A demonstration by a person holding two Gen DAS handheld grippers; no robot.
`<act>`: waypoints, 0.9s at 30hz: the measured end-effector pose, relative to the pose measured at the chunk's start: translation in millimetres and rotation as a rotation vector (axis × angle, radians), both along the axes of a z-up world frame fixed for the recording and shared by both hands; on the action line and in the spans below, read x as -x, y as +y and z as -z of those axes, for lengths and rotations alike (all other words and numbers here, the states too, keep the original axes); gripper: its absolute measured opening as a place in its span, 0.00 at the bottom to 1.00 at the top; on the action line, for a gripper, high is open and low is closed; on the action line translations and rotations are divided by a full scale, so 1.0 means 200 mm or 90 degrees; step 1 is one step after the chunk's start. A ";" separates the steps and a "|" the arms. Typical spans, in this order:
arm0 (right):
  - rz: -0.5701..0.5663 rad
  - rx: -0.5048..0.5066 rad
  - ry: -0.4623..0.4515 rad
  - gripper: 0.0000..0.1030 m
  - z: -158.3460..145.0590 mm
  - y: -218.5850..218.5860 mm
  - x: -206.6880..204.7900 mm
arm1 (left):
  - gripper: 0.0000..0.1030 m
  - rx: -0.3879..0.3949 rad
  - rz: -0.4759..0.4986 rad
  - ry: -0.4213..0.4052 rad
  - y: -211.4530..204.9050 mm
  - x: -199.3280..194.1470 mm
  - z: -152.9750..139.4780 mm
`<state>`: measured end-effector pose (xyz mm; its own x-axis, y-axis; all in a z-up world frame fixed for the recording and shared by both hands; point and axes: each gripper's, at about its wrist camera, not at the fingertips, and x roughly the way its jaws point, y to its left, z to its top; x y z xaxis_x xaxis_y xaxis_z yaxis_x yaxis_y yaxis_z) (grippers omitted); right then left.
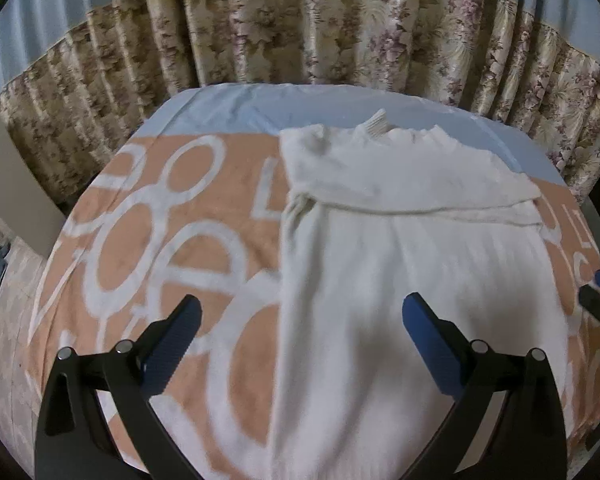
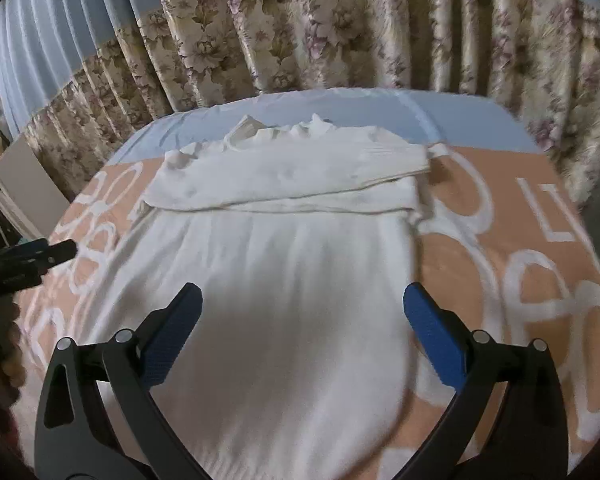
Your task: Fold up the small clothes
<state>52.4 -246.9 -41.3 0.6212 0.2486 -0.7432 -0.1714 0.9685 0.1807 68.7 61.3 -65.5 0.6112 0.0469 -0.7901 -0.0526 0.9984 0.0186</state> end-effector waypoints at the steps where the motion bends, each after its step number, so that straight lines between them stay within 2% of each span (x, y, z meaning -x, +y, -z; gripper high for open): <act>1: 0.003 0.004 -0.005 0.97 -0.01 0.00 0.03 | 0.98 -0.002 -0.005 0.001 0.02 0.04 0.01; 4: 0.013 0.022 -0.019 0.97 -0.02 -0.01 0.13 | 0.98 -0.003 -0.012 0.005 0.08 0.13 0.02; 7: 0.032 0.037 -0.002 0.97 0.00 -0.04 0.20 | 0.98 -0.001 -0.010 0.011 0.11 0.21 0.05; 15: 0.011 -0.046 0.089 0.95 0.14 -0.16 0.38 | 0.98 0.014 0.024 0.040 0.04 0.31 0.17; 18: 0.004 -0.052 0.128 0.87 0.23 -0.17 0.45 | 0.98 0.010 0.050 0.037 -0.05 0.34 0.19; 23: -0.010 -0.045 0.151 0.68 0.29 -0.15 0.50 | 0.98 -0.021 0.092 0.033 -0.18 0.38 0.20; 27: -0.015 -0.058 0.151 0.68 0.29 -0.16 0.50 | 0.98 -0.033 0.113 0.035 -0.24 0.38 0.23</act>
